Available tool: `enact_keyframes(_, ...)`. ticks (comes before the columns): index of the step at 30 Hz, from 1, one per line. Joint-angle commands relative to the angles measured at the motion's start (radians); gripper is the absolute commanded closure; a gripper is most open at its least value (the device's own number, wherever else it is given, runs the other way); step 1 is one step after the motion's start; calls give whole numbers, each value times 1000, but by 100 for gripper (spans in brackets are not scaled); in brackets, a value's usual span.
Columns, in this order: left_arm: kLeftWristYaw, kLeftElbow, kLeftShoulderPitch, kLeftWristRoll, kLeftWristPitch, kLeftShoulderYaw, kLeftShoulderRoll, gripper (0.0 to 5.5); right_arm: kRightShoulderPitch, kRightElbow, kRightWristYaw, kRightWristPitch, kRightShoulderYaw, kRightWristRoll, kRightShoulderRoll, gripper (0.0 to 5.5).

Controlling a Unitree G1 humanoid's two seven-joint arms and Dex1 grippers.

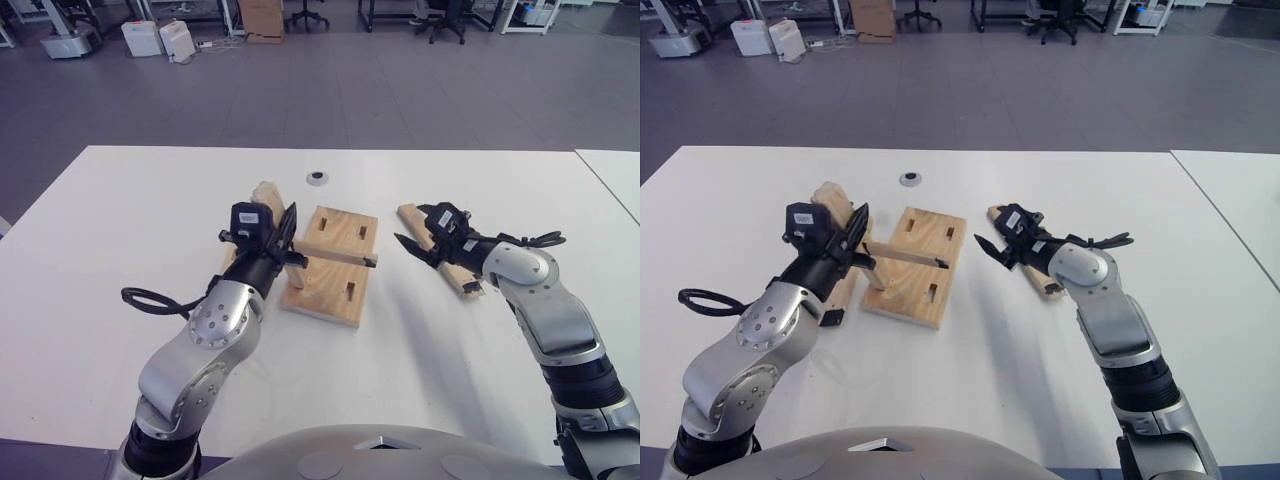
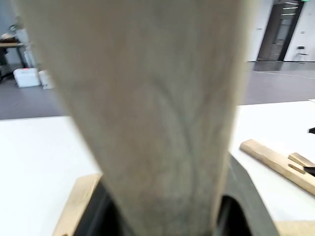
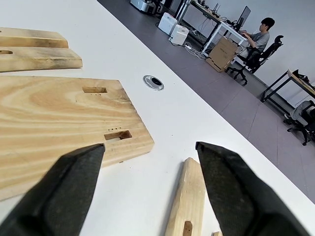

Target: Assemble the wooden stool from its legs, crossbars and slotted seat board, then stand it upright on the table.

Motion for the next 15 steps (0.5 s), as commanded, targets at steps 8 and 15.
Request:
enact_keyframes(8,-150,-67,-38,-315,-76,208,-190,300,-35,37,-43,-26,-60,-12,-16,204)
enact_keyframes(15,-133,-52,-268,-614,-94,398,-74,176,-56,124,-50,-69,-151,-5,-59,204)
